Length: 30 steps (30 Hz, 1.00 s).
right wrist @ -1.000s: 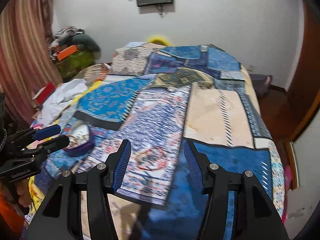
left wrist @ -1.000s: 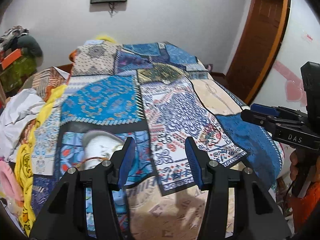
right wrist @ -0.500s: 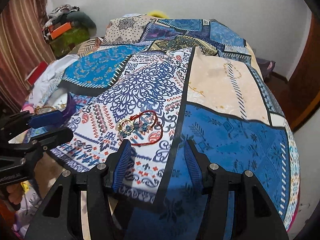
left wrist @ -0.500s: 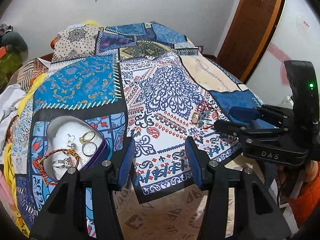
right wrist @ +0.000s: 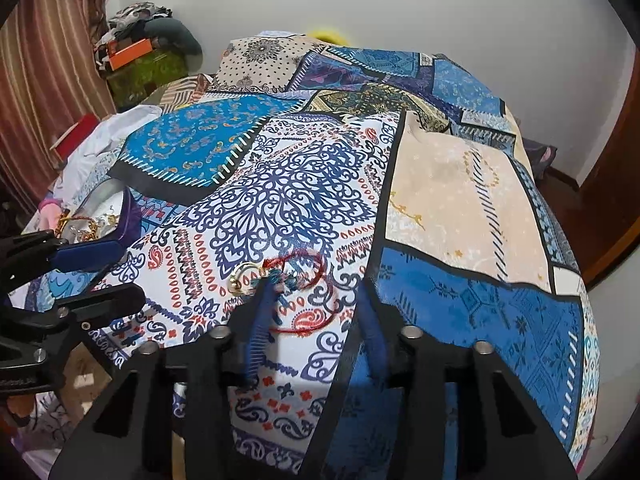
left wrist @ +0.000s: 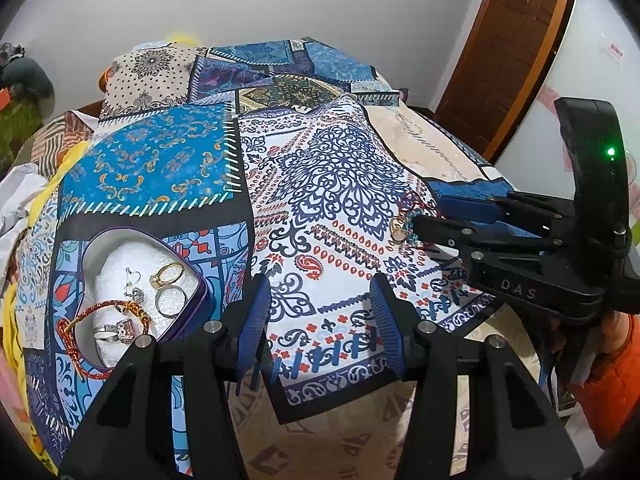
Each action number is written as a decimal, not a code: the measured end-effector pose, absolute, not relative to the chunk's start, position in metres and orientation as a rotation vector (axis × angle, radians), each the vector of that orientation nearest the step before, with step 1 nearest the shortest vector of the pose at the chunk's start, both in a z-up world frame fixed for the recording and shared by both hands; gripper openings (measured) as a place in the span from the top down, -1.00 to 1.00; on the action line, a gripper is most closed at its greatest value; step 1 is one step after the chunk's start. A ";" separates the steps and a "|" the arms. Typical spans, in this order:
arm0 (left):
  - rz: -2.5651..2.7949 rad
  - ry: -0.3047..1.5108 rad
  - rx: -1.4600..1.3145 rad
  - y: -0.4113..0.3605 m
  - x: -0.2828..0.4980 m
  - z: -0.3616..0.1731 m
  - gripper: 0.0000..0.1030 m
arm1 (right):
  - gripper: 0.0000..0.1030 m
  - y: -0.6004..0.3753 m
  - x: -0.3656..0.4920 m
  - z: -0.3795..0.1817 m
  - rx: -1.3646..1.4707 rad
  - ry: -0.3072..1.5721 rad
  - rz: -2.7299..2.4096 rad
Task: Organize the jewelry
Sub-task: 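Grasp a silver ring with the left tool while the right grasps a red-cord earring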
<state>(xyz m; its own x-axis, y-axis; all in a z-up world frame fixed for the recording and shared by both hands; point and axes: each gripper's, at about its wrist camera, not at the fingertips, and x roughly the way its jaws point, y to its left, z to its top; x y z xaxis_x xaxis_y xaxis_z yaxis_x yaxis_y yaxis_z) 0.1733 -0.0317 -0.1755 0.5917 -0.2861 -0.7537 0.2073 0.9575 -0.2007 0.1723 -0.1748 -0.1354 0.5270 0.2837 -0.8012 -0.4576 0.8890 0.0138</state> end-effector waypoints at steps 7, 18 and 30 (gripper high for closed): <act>-0.308 0.898 -0.107 -0.039 0.181 -0.175 0.02 | 0.86 -0.171 0.173 -0.137 -0.215 0.898 0.487; -0.374 0.922 -0.101 -0.067 0.197 -0.175 0.24 | 0.91 -0.204 0.168 -0.133 -0.164 0.894 0.433; -0.424 0.940 -0.061 -0.100 0.208 -0.179 0.51 | 0.91 -0.242 0.165 -0.124 -0.092 0.908 0.388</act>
